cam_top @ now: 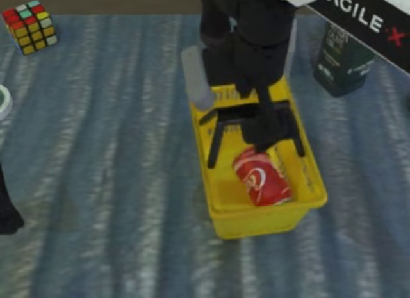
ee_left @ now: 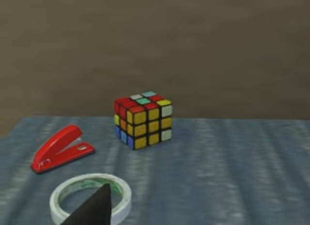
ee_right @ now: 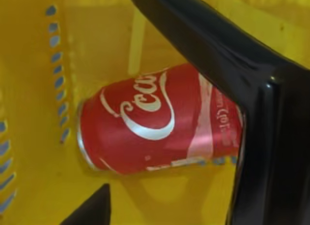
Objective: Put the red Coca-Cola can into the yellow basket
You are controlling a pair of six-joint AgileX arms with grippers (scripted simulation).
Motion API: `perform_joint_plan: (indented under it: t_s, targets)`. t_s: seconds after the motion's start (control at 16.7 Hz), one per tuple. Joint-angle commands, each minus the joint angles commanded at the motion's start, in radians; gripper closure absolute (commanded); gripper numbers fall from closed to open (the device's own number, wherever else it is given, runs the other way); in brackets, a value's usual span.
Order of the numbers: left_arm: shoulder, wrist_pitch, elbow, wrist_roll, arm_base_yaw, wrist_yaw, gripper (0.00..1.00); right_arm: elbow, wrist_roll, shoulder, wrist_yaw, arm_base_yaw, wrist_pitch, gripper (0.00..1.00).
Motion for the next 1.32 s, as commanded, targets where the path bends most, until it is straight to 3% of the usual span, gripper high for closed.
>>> perform_joint_plan:
  t_s: [0.96, 1.32]
  targets:
    - [-0.001, -0.001, -0.001, 0.000, 0.000, -0.001, 0.00, -0.121, 0.000, -0.024, 0.000, 0.001, 0.097, 0.00]
    - [-0.001, -0.001, -0.001, 0.000, 0.000, -0.001, 0.00, -0.121, 0.000, -0.024, 0.000, 0.001, 0.097, 0.45]
